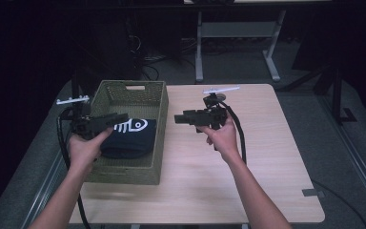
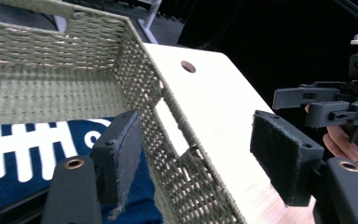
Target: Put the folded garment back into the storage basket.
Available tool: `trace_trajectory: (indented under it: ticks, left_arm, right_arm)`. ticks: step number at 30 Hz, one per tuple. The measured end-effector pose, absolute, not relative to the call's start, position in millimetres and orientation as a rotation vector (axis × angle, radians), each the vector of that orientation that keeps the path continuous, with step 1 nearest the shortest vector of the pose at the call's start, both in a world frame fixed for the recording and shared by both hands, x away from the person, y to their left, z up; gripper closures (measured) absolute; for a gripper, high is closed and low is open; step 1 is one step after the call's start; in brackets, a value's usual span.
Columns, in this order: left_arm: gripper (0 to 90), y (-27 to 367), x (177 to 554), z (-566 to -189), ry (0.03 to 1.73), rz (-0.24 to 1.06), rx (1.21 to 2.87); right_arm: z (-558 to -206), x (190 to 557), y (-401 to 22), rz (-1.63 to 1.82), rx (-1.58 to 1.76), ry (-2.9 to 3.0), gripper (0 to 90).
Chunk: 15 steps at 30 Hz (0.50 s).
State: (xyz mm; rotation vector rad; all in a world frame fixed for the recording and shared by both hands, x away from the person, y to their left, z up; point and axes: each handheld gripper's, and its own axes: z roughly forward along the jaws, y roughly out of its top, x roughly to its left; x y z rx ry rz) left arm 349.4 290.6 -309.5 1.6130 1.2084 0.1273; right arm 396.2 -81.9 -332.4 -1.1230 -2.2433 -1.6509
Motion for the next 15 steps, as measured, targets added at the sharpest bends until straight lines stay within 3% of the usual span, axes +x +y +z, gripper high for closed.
trace_trajectory:
  ticks: [15]
  left_arm:
    - [29.1, 247.8, 344.2, -306.6, 1.142, 0.12, 1.62]
  right_arm:
    - [-335.5, 384.8, -124.1, -1.652, -1.163, -2.271, 37.5]
